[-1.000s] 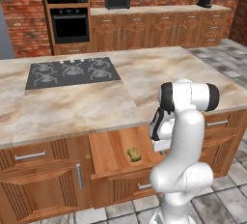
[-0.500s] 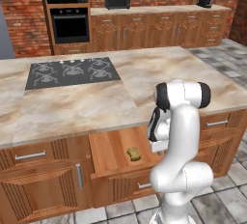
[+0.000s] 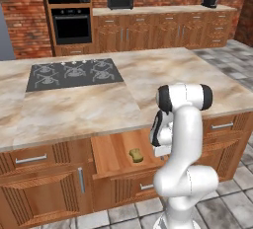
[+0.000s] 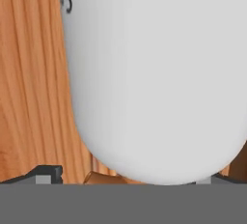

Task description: Restock the sink supplies by placing the sponge and soap dispenser on the counter and next to the sink. Make sure the soap dispenser is upright.

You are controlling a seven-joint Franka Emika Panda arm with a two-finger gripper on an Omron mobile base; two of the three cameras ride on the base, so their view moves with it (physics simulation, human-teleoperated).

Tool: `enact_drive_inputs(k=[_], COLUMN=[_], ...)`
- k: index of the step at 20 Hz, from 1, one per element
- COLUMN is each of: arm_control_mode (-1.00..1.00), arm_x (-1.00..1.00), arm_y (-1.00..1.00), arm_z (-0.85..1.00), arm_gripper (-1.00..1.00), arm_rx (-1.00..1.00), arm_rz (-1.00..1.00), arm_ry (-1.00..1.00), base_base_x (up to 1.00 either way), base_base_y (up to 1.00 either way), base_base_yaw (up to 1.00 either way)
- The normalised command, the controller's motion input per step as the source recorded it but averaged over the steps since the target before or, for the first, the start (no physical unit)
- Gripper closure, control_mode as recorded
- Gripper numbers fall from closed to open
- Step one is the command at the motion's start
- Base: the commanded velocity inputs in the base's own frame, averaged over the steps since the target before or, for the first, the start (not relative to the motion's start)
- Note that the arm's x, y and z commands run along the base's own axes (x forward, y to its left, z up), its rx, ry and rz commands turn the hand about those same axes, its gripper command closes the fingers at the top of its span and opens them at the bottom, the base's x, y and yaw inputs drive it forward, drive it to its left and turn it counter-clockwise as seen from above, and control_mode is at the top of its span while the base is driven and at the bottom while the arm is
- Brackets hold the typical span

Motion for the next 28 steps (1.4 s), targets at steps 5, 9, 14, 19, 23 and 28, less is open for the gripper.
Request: enact_drive_inputs(k=[5,9,14,19,23,28], arm_control_mode=[-1.0,-1.0,-1.0,-1.0,-1.0,-1.0], arm_x=[0.08,0.08,0.04,0.19,0.12,-0.62], arm_y=[-0.09,-0.1,-0.38,-0.25,-0.34,-0.64], arm_z=[-0.07,0.0,0.12,0.02,0.08,0.0], arm_gripper=[-1.0,-1.0,-1.0,-1.0,-1.0,-1.0], arm_rx=[0.0,0.0,0.0,0.0,0.0,0.04], arm_rz=[0.0,0.0,-0.04,-0.05,-0.07,-0.06], arm_ry=[0.0,0.0,-0.03,-0.01,-0.03,0.0], base_base_x=[0.0,0.0,0.0,0.0,0.0,0.0], base_base_y=[0.0,0.0,0.0,0.0,0.0,0.0], base_base_yaw=[0.0,0.0,0.0,0.0,0.0,0.0])
